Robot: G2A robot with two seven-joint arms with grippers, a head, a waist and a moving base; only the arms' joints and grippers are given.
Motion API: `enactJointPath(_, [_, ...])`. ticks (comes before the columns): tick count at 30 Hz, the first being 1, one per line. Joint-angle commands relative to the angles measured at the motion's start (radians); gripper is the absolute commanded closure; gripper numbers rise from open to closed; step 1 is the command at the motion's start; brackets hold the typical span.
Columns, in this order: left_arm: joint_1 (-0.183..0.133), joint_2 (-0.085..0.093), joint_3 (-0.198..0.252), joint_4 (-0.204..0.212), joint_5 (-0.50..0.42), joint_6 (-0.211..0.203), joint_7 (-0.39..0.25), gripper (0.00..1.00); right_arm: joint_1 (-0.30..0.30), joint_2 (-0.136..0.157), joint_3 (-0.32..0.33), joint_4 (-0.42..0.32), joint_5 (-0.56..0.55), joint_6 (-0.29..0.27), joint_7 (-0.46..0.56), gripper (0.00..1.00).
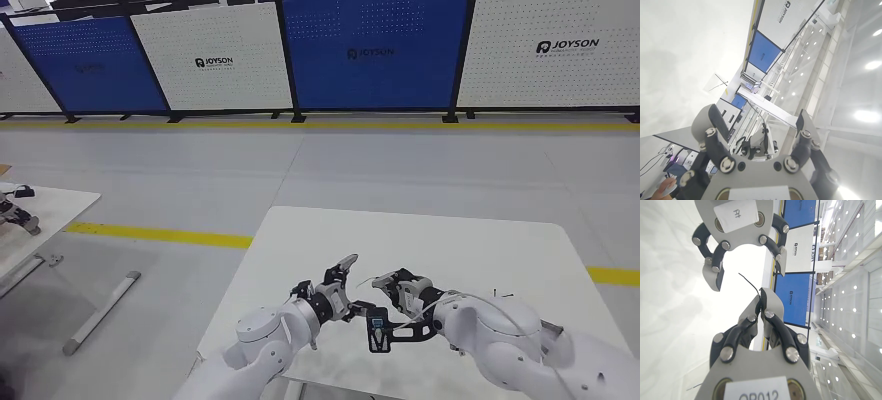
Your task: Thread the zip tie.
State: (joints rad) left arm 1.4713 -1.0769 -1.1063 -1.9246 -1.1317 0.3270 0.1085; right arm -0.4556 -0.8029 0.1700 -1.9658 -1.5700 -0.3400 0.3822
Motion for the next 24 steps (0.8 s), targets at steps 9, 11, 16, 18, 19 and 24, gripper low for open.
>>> enactJointPath(9, [-0.001,-0.006,-0.012,0.003,-0.026,0.011,0.010,0.78,0.000,0.000,0.000,0.000,0.000,0.000,0.000,1.00])
enactJointPath(11, [0.000,-0.007,-0.012,0.002,-0.024,0.013,0.009,0.78,0.000,0.000,0.000,0.000,0.000,0.000,0.000,1.00])
enactJointPath(16, [0.002,-0.009,-0.010,0.000,-0.018,0.013,0.007,0.78,0.000,0.000,0.000,0.000,0.000,0.000,0.000,1.00])
enactJointPath(18, [0.004,-0.009,-0.010,-0.002,-0.015,0.013,0.005,0.78,0.000,0.000,0.000,0.000,0.000,0.000,0.000,1.00])
enactJointPath(19, [0.005,-0.009,-0.009,-0.003,-0.012,0.013,0.004,0.79,0.000,0.000,0.000,0.000,0.000,0.000,0.000,1.00])
enactJointPath(24, [0.008,-0.011,-0.006,-0.005,-0.005,0.013,-0.002,0.98,0.000,0.000,0.000,0.000,0.000,0.000,0.000,1.00])
